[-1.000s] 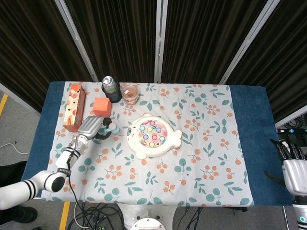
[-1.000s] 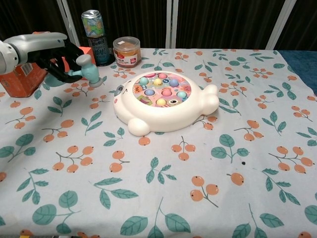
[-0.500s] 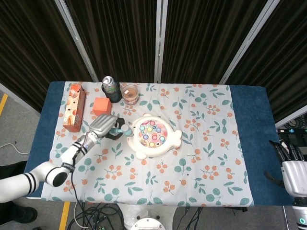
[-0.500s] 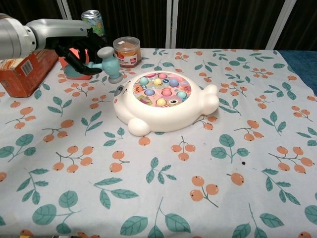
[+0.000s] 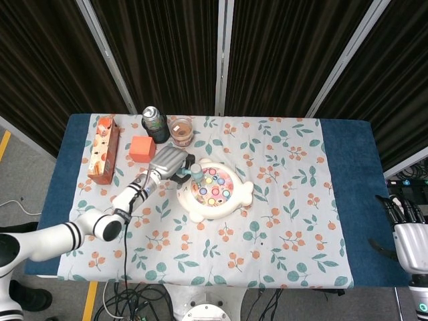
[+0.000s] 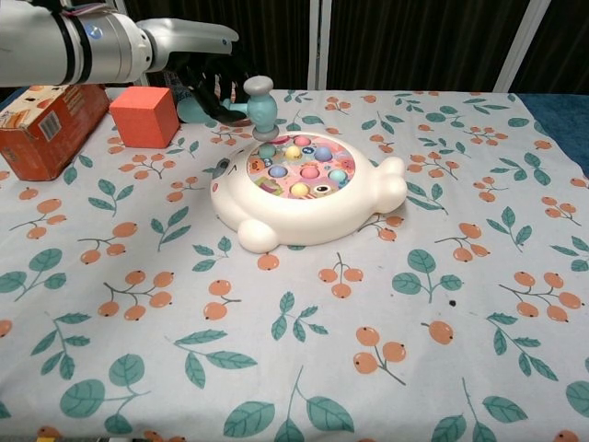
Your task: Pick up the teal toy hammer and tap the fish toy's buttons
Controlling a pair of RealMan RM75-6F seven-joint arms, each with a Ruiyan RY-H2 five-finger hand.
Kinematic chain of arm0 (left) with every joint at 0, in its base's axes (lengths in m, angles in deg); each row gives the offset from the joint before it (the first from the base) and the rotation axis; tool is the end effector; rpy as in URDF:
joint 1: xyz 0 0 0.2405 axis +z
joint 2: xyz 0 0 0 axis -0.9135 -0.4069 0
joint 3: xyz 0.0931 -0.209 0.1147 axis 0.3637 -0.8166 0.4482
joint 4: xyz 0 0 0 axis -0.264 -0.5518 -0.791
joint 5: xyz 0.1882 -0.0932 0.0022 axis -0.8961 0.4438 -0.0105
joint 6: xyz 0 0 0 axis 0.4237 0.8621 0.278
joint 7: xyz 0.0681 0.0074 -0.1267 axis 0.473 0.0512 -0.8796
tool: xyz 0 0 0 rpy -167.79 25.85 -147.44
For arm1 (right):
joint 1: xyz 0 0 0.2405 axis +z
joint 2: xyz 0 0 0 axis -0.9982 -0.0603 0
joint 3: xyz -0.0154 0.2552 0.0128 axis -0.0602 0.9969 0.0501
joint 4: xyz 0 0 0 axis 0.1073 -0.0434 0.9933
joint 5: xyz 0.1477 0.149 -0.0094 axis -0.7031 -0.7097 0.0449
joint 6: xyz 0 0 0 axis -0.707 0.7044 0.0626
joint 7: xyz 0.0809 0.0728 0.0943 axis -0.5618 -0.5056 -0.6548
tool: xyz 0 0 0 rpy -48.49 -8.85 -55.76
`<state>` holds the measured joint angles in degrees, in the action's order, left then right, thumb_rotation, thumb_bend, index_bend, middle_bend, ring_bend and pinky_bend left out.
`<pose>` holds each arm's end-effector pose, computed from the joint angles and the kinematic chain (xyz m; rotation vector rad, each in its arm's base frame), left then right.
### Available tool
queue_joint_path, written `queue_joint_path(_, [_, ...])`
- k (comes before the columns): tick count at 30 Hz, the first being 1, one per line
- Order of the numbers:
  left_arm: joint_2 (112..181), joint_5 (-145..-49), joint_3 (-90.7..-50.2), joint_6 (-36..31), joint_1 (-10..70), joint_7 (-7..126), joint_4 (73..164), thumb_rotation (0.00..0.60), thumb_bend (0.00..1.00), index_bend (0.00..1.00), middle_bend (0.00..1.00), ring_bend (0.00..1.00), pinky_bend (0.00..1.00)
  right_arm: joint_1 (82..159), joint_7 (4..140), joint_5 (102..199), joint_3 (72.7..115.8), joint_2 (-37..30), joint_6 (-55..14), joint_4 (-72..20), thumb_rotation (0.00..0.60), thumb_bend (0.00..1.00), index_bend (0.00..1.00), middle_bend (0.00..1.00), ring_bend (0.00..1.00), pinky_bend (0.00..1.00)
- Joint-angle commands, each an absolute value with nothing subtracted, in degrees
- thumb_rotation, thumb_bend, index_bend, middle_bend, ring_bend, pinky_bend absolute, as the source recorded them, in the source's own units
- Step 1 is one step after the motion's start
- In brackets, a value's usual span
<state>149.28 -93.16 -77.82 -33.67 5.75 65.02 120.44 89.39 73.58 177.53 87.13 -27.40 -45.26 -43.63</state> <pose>-0.0744 0.4246 -0.0086 -2.0259 -1.0812 -0.9287 -0.3092 -0.1709 0.1888 1.4129 -0.7800 0.9006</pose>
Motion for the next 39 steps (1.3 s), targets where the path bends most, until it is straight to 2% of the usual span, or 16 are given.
queue_joint_path(1, [150.11,-90.93,-77.14,-33.7,4.33,66.92,119.75,0.6,0.58,0.71,0.59,0.48,0.53,89.45,73.23,177.43,87.23,-27.37,-45.21,-43.32,0.6,0.0,0.11,0.2,0.05,0.11])
queue_joint_path(12, [152.02,-85.64,-74.71,-34.09,1.7,70.84,118.05,0.6,0.58,0.71,0.59,0.48,0.53,89.52,72.16,177.15,87.18,-27.12,-44.81,-42.47,0.6,0.0,0.11,0.2,0.05,0.11])
queue_joint_path(21, [147.83,-84.45,-75.39,-32.09,1.53,71.11,123.08,0.6,0.58,0.71,0.59,0.48,0.54,89.29,71.84,177.22,87.26,-27.07,-45.37,-42.16,0.6,0.0,0.11,0.2,0.05,0.11])
queue_joint_path(32, [149.5,-80.12,-71.68,-34.36,-1.62,75.22,120.06,0.6,0.58,0.72,0.59,0.48,0.54,89.17,71.8,176.96,87.11,-26.92,-45.1,-42.12,0.6,0.0,0.11,0.2,0.05,0.11])
queue_joint_path(39, [145.36,-80.69,-72.2,-31.02,-0.88,75.12,126.23,0.6,0.58,0.72,0.59,0.48,0.54,89.03,71.61,177.23,87.2,-26.9,-45.66,-42.0,0.6,0.0,0.11,0.2,0.05,0.11])
